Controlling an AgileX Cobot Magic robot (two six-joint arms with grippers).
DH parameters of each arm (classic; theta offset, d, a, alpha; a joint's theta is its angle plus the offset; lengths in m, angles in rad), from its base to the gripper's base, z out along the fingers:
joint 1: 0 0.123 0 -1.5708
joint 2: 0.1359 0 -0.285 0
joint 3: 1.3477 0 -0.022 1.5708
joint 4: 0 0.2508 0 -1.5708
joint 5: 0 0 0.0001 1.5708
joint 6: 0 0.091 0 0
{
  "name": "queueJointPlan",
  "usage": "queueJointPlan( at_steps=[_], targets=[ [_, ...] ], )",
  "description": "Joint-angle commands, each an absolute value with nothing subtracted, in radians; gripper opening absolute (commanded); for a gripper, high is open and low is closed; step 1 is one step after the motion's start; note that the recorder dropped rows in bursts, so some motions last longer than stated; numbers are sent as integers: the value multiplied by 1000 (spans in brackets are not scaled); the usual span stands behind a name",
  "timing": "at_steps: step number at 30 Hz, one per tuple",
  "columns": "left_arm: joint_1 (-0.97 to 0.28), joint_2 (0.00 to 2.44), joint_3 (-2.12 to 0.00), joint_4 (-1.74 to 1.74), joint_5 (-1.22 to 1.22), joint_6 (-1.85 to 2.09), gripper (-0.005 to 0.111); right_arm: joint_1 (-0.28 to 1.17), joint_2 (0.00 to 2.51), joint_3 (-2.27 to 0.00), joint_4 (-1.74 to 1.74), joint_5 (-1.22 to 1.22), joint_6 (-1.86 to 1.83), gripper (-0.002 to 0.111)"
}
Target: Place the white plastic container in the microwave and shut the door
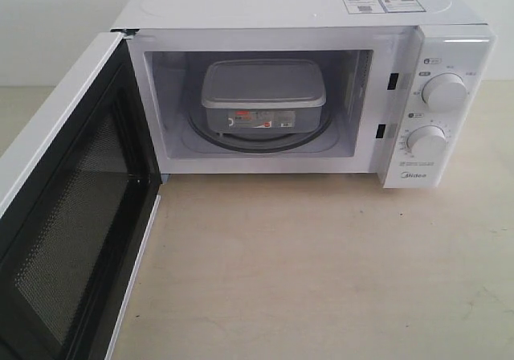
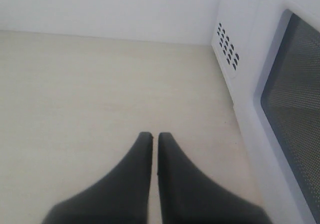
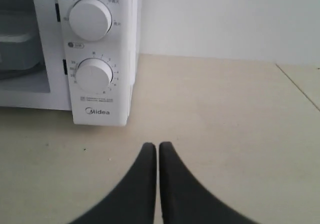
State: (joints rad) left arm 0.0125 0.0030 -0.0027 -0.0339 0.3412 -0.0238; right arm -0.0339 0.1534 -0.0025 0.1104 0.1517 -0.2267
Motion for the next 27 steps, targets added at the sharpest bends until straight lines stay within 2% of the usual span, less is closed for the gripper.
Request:
queueJointPlan(
  at_steps=[1,10,18,27],
  targets=[
    [14,0,0,-37,338,-31,4,6,137,0,-11,165,-78,0],
    [14,0,0,-37,338,-31,4,43,0,0,9,320,-71,0],
    [14,0,0,-37,338,-31,4,43,0,0,21,327,79,0],
    [14,0,0,-37,338,-31,4,43,0,0,33,338,89,0]
  ],
)
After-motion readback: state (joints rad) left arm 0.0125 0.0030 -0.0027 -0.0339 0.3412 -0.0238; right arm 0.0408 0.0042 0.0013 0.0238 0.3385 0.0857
